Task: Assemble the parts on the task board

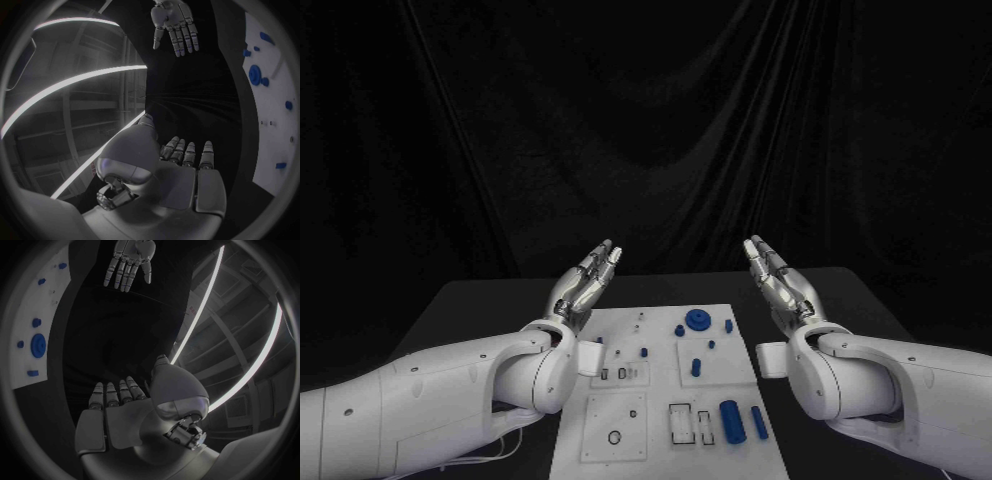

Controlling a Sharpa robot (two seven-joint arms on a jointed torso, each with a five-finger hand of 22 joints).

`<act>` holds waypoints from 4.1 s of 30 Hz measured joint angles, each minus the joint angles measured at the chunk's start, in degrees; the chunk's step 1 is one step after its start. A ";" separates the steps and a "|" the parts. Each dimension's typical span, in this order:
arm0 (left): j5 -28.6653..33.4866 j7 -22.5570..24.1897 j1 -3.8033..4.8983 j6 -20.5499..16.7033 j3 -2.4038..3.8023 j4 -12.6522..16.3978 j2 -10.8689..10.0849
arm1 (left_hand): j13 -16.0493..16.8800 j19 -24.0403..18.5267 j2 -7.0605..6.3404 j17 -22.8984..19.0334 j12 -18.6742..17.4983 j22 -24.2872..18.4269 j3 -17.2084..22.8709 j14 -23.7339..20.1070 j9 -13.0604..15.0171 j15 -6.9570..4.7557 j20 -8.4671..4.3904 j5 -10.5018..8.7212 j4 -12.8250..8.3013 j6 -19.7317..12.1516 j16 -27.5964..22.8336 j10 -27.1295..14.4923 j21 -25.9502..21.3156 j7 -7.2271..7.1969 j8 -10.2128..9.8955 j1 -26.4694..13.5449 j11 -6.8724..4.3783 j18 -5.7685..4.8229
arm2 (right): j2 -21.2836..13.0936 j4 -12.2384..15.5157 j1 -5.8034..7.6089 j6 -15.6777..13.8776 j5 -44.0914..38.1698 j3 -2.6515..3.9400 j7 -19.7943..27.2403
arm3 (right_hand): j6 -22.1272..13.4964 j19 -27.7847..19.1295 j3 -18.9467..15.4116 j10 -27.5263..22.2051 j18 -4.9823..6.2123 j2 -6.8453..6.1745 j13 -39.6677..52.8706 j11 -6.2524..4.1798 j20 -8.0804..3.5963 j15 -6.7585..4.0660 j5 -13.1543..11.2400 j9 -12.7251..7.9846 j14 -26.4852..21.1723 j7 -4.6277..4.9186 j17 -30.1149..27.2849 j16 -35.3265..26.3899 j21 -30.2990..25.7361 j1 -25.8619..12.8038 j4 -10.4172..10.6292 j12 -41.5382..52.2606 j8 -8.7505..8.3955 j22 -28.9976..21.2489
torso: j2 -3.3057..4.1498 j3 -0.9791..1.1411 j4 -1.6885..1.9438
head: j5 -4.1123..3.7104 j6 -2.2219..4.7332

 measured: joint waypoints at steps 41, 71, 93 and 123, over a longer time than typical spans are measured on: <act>0.04 1.80 0.90 14.34 -1.24 0.34 -7.90 | 0.26 1.04 -1.50 0.35 2.14 0.97 1.00 0.49 0.45 4.36 3.87 3.19 0.29 4.20 1.26 0.55 0.69 0.92 0.53 6.64 3.51 0.92 | 0.14 -4.97 7.32 10.16 -13.15 -0.02 -2.47 | 21.26 39.38 4.55 20.01 -1.85 -6.61 3.14 18.53 16.19 13.97 5.83 3.50 39.45 11.44 7.66 17.26 19.83 18.10 -0.11 29.66 10.40 9.08 | 0.03 -0.03 0.12 | -0.35 -8.42; -4.29 1.89 2.69 17.04 -1.21 6.53 -14.76 | 0.42 4.48 -1.95 1.34 4.07 2.90 2.59 3.55 0.85 9.08 7.54 10.84 0.30 9.40 6.88 0.92 3.54 3.05 1.03 12.18 2.36 0.92 | 12.16 -16.21 15.29 34.10 -102.44 0.01 -34.35 | 40.77 76.16 16.98 50.38 -0.58 -14.08 3.23 10.37 2.29 -1.28 -1.58 4.82 84.07 4.96 46.52 61.57 58.40 26.87 -6.84 10.14 6.51 40.76 | 5.06 -1.00 1.71 | -2.80 -10.89; -6.28 1.90 2.73 19.42 -1.26 4.93 -13.97 | 0.41 4.47 -1.95 1.41 4.07 2.96 3.37 3.97 0.84 9.48 7.53 12.48 0.15 9.61 7.34 1.11 3.54 3.26 1.03 13.73 2.55 0.91 | 16.64 -23.39 11.27 35.96 -112.41 0.01 -33.72 | 44.46 76.35 25.13 56.58 -1.48 -15.24 3.19 9.40 2.10 -1.74 6.22 6.15 84.03 4.95 52.58 67.28 66.30 29.88 -8.63 6.37 4.77 52.16 | 7.46 -2.72 3.32 | -3.45 -9.48; -6.62 1.92 2.73 21.47 -1.25 2.69 -13.00 | 0.40 4.68 -1.95 1.45 4.07 3.06 3.76 4.16 0.82 9.69 7.72 12.70 0.21 9.38 7.33 0.90 3.56 3.46 1.02 14.15 2.76 0.91 | 18.25 -29.97 7.90 33.51 -113.08 0.03 -31.43 | 44.87 73.89 27.00 56.44 -1.48 -17.98 5.26 9.31 1.89 -2.14 7.59 8.31 83.62 4.54 51.00 66.97 65.17 24.89 -6.59 6.44 3.93 51.56 | 6.88 -3.02 3.18 | -3.12 -11.12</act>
